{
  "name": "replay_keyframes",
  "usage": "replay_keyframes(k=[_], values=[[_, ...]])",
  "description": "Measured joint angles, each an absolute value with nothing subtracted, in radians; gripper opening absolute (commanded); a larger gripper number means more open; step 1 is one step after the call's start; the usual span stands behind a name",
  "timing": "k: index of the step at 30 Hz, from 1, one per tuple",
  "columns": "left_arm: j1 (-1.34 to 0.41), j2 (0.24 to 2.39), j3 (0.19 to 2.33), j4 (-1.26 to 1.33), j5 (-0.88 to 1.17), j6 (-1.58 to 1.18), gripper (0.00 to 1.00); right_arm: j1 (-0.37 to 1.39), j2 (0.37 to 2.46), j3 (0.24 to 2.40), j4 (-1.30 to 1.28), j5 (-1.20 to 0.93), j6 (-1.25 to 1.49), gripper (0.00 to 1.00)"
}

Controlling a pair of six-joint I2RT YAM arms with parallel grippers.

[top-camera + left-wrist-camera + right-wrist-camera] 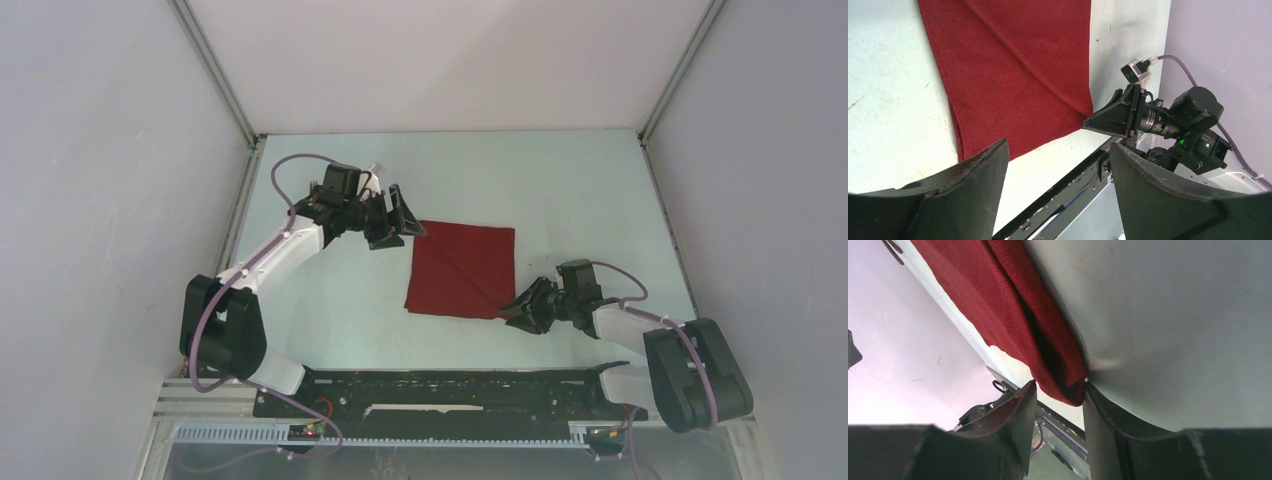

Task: Fold the napkin into a case and place the utensils inside
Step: Rotate the upper triangle-folded napkin at the center of the board.

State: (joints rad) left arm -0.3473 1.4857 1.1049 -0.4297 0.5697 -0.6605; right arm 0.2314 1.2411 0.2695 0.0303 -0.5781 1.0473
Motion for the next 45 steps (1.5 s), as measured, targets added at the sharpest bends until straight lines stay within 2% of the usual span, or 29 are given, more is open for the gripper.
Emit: replay_keyframes(k=[3, 13, 20, 24, 29, 36, 37, 39, 41, 45], values=[[-0.347, 1.473, 1.105, -0.429, 0.569, -0.654, 0.79, 0.236, 1.251, 0.27, 0.046, -0.57, 1.051, 0.42], [-0.347, 1.47, 1.105, -0.429, 0.568, -0.653, 0.79, 0.227, 1.261, 0.27, 0.034, -0.535, 1.028, 0.16], [-0.347, 1.481, 1.105, -0.429, 0.568, -0.653, 0.79, 0.189, 1.261, 0.311, -0.066, -0.523, 0.95, 0.13], [-0.347, 1.499, 1.106, -0.429, 0.568, -0.653, 0.79, 0.175, 1.264, 0.337, -0.117, -0.518, 0.894, 0.06], [-0.348, 1.547, 1.13, -0.429, 0.542, -0.653, 0.79, 0.128, 1.303, 0.379, -0.175, -0.535, 0.838, 0.03], [-0.355, 1.664, 1.244, -0.469, 0.465, -0.642, 0.79, 0.023, 1.531, 0.575, -0.27, -0.589, 0.793, 0.03], [-0.356, 1.689, 1.271, -0.479, 0.458, -0.638, 0.79, 0.015, 1.579, 0.632, -0.303, -0.589, 0.777, 0.07], [-0.358, 1.745, 1.327, -0.498, 0.445, -0.628, 0.78, -0.003, 1.673, 0.763, -0.365, -0.572, 0.729, 0.29], [-0.359, 1.81, 1.389, -0.521, 0.429, -0.619, 0.78, -0.028, 1.739, 0.879, -0.418, -0.546, 0.665, 0.48], [-0.359, 1.915, 1.482, -0.555, 0.4, -0.595, 0.76, -0.065, 1.869, 1.153, -0.532, -0.427, 0.525, 0.61]])
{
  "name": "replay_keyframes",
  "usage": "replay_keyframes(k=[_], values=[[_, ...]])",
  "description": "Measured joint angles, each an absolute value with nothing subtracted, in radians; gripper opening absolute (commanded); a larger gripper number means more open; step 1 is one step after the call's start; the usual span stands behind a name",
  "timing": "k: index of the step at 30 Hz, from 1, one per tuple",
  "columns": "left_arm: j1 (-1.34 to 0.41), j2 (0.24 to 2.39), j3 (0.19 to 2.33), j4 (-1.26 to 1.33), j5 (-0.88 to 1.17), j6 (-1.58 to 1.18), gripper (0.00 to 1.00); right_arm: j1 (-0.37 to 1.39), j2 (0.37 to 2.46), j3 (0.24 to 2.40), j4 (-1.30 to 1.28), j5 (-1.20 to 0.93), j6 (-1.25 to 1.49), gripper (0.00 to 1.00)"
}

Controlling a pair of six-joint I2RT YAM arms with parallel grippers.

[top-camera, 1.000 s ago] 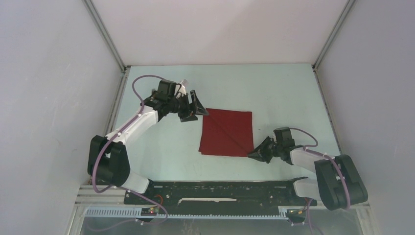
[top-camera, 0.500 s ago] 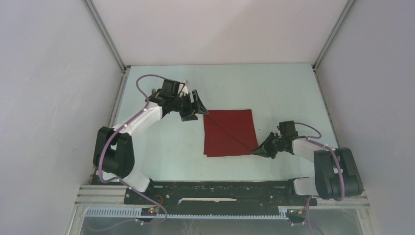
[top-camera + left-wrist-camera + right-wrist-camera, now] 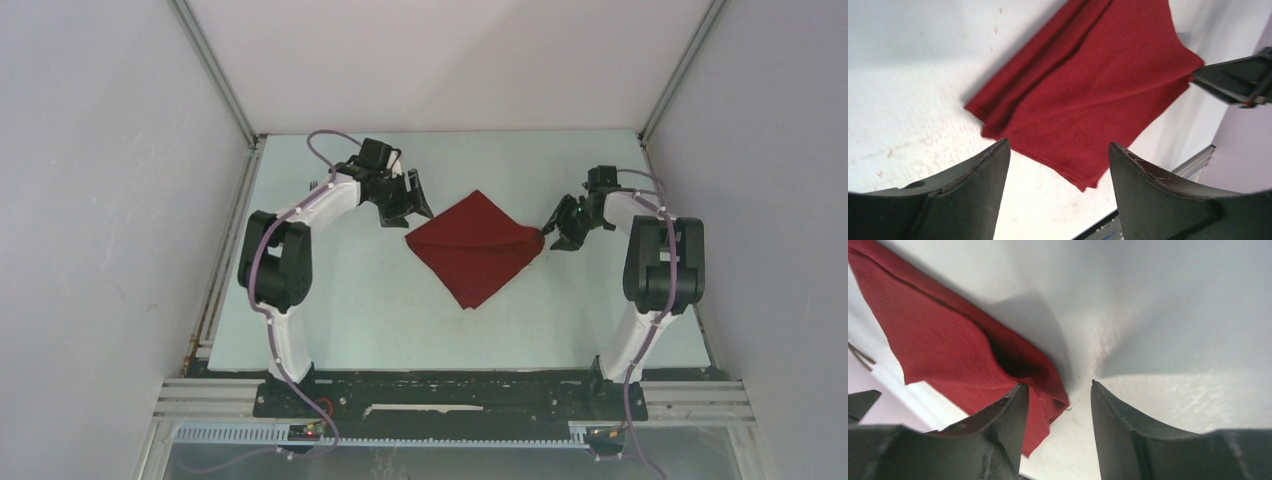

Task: Fold the napkin into a case and place the utensils inside
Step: Rotate the upper triangle-folded napkin at the center of the board.

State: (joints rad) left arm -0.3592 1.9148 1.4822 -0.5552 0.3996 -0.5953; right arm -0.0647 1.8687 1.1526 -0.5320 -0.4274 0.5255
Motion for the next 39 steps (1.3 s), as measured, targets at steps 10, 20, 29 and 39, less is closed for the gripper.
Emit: replay_keyframes(k=[10, 20, 29, 39], values=[[-0.356, 2.127, 1.761, -0.723, 0.341, -0.366, 0.73, 0.006, 1.621, 1.105, -0.614, -0.339, 0.4, 0.64], [-0.35, 2.194, 1.763, -0.863, 0.381, -0.186, 0.73, 0.143, 1.444, 0.919, -0.609, -0.396, 0.402, 0.62], [-0.315, 2.243, 1.763, -0.881, 0.463, -0.166, 0.59, 0.147, 1.42, 0.878, -0.601, -0.42, 0.407, 0.62], [-0.29, 2.258, 1.763, -0.853, 0.541, -0.167, 0.61, 0.152, 1.382, 0.878, -0.578, -0.435, 0.413, 0.62]])
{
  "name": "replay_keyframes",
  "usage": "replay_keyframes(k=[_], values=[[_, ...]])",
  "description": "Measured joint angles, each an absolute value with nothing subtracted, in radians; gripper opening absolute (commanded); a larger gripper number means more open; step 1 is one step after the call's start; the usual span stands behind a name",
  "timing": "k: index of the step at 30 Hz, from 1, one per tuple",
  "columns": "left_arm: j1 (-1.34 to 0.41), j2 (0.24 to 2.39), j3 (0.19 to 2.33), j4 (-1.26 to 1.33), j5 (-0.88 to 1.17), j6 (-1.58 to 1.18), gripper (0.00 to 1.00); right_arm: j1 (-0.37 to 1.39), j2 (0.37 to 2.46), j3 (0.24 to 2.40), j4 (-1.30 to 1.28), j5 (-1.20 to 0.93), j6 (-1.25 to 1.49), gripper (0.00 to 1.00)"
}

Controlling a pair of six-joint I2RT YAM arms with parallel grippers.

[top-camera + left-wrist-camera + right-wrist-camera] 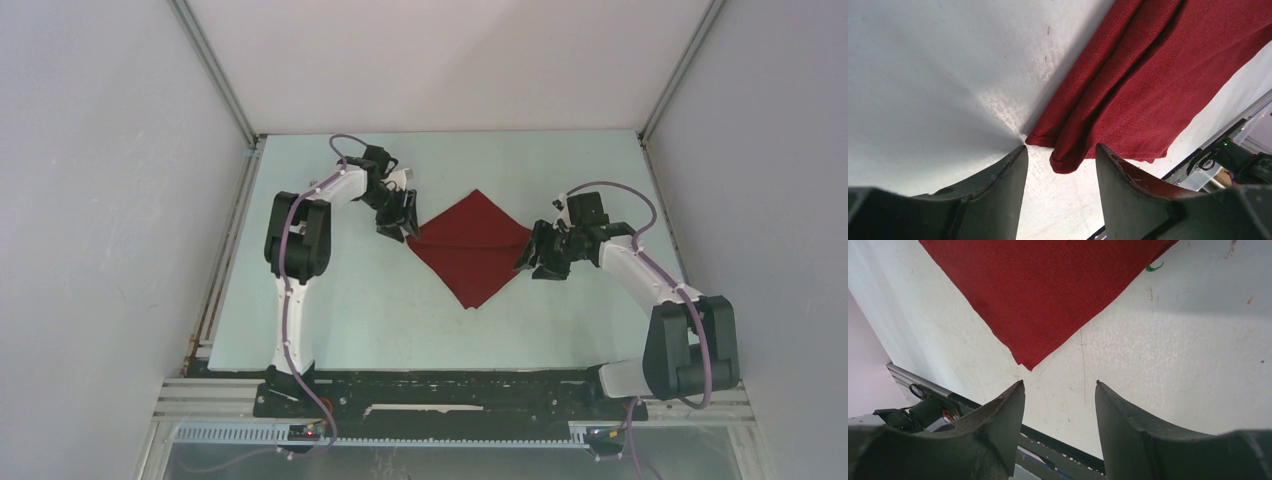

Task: Fold the napkin into a case and place the utensils inside
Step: Rotate the upper triangle-folded napkin at the center of the board.

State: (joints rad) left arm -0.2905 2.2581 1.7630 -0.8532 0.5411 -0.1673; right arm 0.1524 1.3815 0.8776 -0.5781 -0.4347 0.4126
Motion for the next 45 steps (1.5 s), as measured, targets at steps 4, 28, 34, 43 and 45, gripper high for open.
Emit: replay_keyframes(k=[4, 28, 34, 43, 45], values=[[-0.29, 2.259, 1.763, -0.851, 0.553, -0.166, 0.54, 0.154, 1.381, 0.878, -0.575, -0.44, 0.414, 0.62], [-0.27, 1.906, 1.102, -0.452, 0.58, -0.497, 0.0, 0.197, 1.352, 0.877, -0.569, -0.421, 0.414, 0.62], [-0.35, 1.585, 0.589, -0.056, 0.579, -0.867, 0.0, 0.204, 1.35, 0.863, -0.572, -0.416, 0.414, 0.64], [-0.521, 1.378, 0.379, 0.097, 0.495, -1.108, 0.48, 0.2, 1.4, 0.768, -0.542, -0.536, 0.43, 0.64], [-0.519, 1.316, 0.396, 0.023, 0.463, -1.075, 0.56, 0.192, 1.413, 0.731, -0.54, -0.549, 0.429, 0.63]])
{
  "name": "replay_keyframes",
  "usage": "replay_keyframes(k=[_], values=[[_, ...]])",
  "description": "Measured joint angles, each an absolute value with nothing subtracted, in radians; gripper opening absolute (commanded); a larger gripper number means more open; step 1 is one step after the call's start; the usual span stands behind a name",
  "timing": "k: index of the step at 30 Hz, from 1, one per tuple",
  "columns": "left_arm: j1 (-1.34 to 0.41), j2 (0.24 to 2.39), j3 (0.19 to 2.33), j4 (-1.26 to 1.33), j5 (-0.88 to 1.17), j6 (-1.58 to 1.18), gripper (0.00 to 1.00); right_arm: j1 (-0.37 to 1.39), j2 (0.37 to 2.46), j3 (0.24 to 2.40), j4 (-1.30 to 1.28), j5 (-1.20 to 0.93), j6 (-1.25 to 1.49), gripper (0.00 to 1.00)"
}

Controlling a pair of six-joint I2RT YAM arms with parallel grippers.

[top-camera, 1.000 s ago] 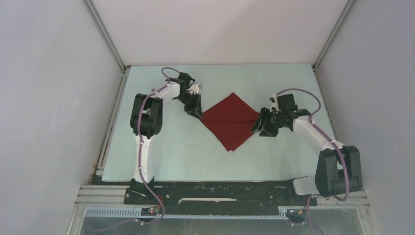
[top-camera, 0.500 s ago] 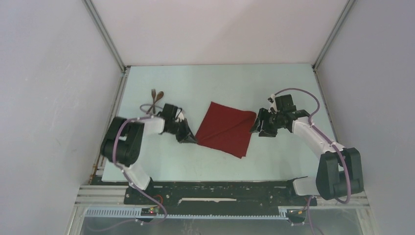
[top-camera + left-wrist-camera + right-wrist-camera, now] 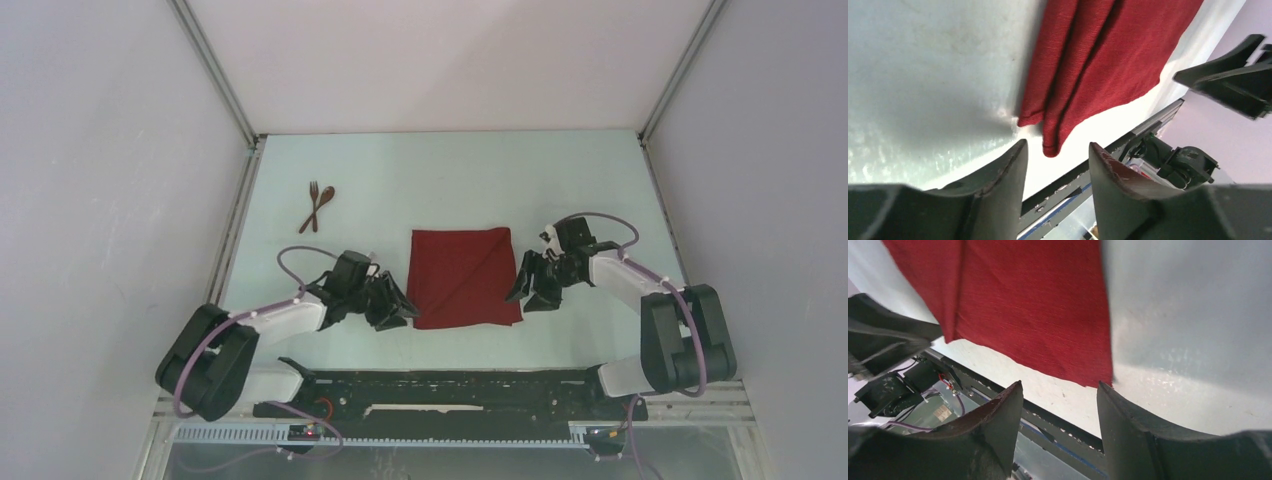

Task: Fold the napkin into a case and place the utensils inside
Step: Rotate the upper triangle-folded napkin at the center of the board.

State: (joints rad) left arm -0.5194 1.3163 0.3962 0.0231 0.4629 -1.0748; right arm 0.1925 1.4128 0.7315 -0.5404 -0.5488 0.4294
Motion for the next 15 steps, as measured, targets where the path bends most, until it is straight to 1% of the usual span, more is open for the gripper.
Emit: replay_keyframes(k=[2, 3, 5, 6, 11, 14, 15], values=[[-0.52, 1.271, 0.427, -0.058, 0.432, -1.034, 0.57, 0.183, 1.422, 0.702, -0.542, -0.556, 0.429, 0.63], [-0.52, 1.258, 0.446, -0.089, 0.421, -1.01, 0.55, 0.176, 1.424, 0.688, -0.542, -0.557, 0.429, 0.63], [-0.522, 1.254, 0.49, -0.135, 0.417, -0.965, 0.47, 0.164, 1.425, 0.67, -0.546, -0.557, 0.429, 0.62], [-0.527, 1.263, 0.51, -0.149, 0.418, -0.946, 0.46, 0.16, 1.425, 0.667, -0.55, -0.556, 0.429, 0.62], [-0.584, 1.348, 0.569, -0.194, 0.427, -0.9, 0.49, 0.146, 1.425, 0.667, -0.542, -0.556, 0.429, 0.61], [-0.605, 1.38, 0.57, -0.234, 0.428, -0.889, 0.48, 0.141, 1.425, 0.667, -0.541, -0.556, 0.429, 0.61], [-0.609, 1.384, 0.57, -0.249, 0.427, -0.888, 0.46, 0.138, 1.425, 0.667, -0.54, -0.556, 0.429, 0.61]])
